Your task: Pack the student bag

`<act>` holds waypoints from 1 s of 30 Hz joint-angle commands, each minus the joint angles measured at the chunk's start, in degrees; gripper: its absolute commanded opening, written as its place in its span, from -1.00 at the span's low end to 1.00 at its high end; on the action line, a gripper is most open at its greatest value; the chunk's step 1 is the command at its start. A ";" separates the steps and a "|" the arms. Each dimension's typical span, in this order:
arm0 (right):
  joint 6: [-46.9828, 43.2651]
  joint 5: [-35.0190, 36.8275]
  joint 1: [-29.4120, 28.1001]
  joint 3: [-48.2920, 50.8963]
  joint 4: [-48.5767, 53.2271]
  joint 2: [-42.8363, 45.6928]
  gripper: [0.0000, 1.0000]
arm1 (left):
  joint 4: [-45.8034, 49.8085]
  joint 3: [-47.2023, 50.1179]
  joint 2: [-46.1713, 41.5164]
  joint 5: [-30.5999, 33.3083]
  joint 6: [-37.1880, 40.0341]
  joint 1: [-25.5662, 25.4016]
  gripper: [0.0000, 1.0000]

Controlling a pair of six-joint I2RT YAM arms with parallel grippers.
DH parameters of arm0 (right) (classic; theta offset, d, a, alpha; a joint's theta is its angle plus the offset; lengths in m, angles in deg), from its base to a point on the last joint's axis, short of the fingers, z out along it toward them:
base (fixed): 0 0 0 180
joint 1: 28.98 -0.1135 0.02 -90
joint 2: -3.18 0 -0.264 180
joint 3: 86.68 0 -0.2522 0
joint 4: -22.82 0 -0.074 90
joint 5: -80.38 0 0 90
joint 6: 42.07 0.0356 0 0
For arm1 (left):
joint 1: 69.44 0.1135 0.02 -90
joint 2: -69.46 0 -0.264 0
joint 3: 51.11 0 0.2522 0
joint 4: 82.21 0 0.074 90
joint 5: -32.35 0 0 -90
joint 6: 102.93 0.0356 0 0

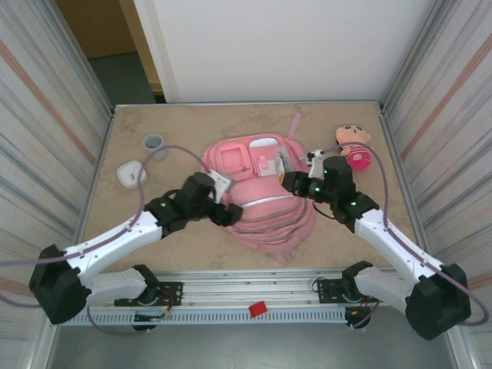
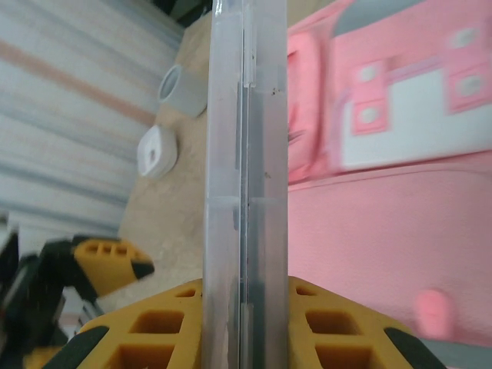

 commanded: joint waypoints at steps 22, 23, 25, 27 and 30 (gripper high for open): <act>1.91 -6.07 12.36 6.86 9.61 11.94 -0.74 | -0.45 -16.45 23.32 14.94 21.42 -7.63 0.14; 2.04 -5.87 12.35 6.88 9.78 11.92 -0.74 | -0.70 -16.40 22.80 15.23 21.38 -7.59 0.07; 2.05 -5.49 12.32 6.61 10.32 12.05 -0.74 | -1.15 -16.14 21.74 15.27 21.30 -7.58 -0.06; 1.98 -4.44 12.35 6.18 11.69 12.48 -0.74 | -2.38 -15.50 20.70 16.27 20.91 -7.59 -0.16; 1.49 -2.05 12.44 5.47 14.87 13.75 -0.74 | -4.24 -14.65 19.64 17.58 20.75 -7.50 -0.26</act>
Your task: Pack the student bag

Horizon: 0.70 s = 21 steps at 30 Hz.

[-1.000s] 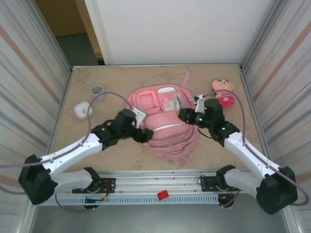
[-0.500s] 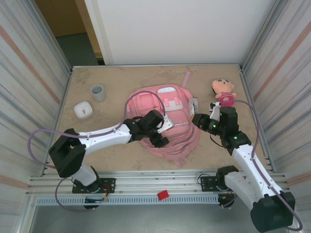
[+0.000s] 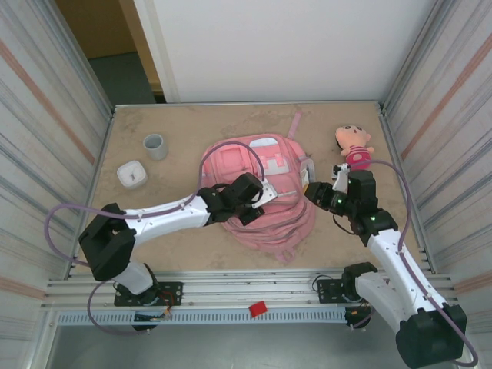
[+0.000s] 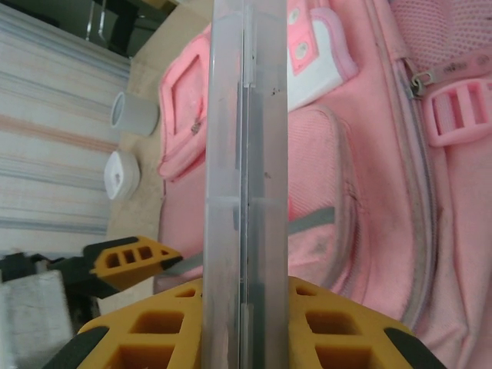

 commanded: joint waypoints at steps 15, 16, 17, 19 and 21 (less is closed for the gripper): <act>-0.82 0.26 0.91 -3.48 21.64 9.78 -0.72 | -6.70 -2.97 -6.60 4.36 -9.49 1.60 -1.00; -0.21 -2.67 0.79 -3.34 21.92 9.57 -0.72 | -7.37 -3.04 -7.01 3.53 -10.02 1.60 -1.00; 0.38 -4.83 0.63 -3.22 21.96 9.50 -0.72 | -7.81 -2.98 -7.25 3.04 -10.27 1.61 -1.00; 1.68 -8.91 -0.45 -2.84 21.80 9.54 -0.71 | -8.53 -2.97 -7.54 2.76 -10.71 1.55 -1.00; 1.99 -10.09 -2.06 -2.22 21.75 9.91 -0.71 | -9.09 -2.94 -7.64 3.00 -10.69 1.60 -1.00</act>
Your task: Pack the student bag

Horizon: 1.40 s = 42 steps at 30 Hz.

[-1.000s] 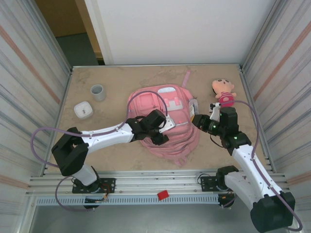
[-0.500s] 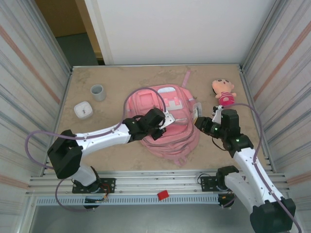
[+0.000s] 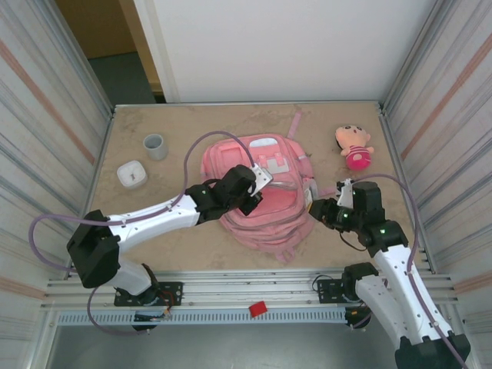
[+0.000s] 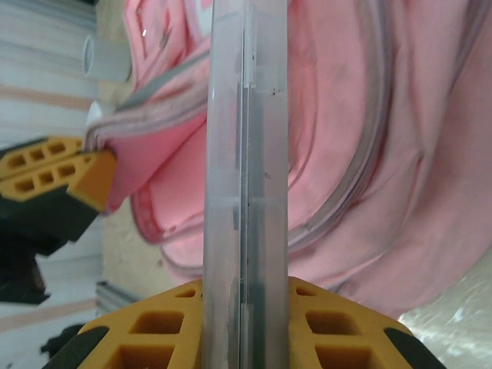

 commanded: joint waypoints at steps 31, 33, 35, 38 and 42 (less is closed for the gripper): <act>41.64 20.67 -23.90 5.50 -55.16 -26.05 -0.68 | -11.69 0.00 -5.90 -8.95 -8.27 -0.35 -1.00; 43.92 25.95 -26.17 5.71 -56.75 -27.42 -0.69 | -11.94 0.25 -6.19 -9.34 -8.47 -0.30 -1.00; 45.89 31.79 -28.70 5.76 -57.44 -28.24 -0.69 | -12.71 0.67 -6.53 -9.51 -8.97 -0.35 -1.00; 47.53 38.93 -31.75 5.36 -57.55 -29.31 -0.61 | -14.52 1.79 -7.16 -9.75 -9.78 -0.35 -1.00; 48.69 40.10 -32.56 4.81 -56.29 -31.10 -0.35 | -15.05 2.10 -7.15 -9.67 -10.02 -0.35 -1.00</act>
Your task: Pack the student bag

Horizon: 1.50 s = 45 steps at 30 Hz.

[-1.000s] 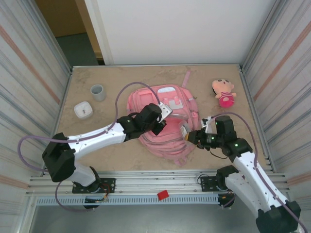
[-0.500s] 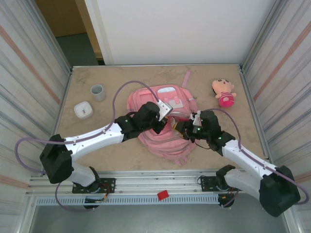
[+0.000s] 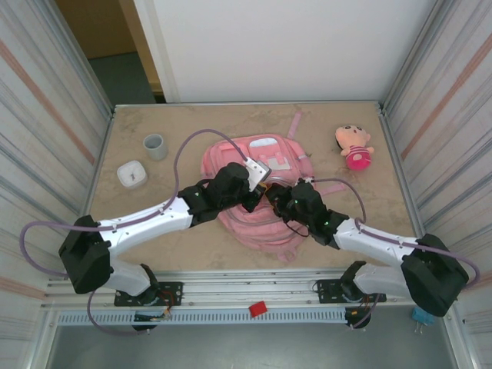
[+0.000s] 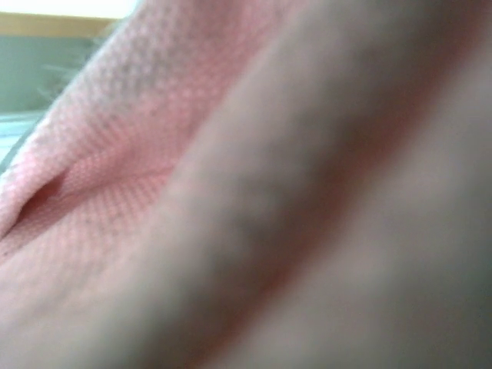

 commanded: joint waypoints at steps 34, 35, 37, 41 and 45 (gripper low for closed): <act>-6.64 -1.75 -2.05 -0.33 9.22 3.09 -0.49 | -7.23 -0.39 -2.72 -2.53 -0.78 -0.37 -1.00; -6.58 -1.98 -2.04 -0.43 8.49 2.39 -0.52 | -7.15 -0.37 -2.84 -2.49 -0.62 -0.37 -1.00; -6.25 -2.04 -2.32 -0.38 6.80 1.27 -0.58 | -7.07 -0.35 -2.93 -2.48 -0.54 -0.38 -1.00; -5.73 -1.13 -3.05 -1.22 3.25 -1.04 -0.62 | -7.31 -0.17 -2.84 -2.40 -0.65 -0.37 -1.00; -6.71 -1.63 -3.42 -3.80 1.71 -4.98 -0.64 | -7.57 -0.23 -2.38 -3.15 -1.14 -0.37 -1.00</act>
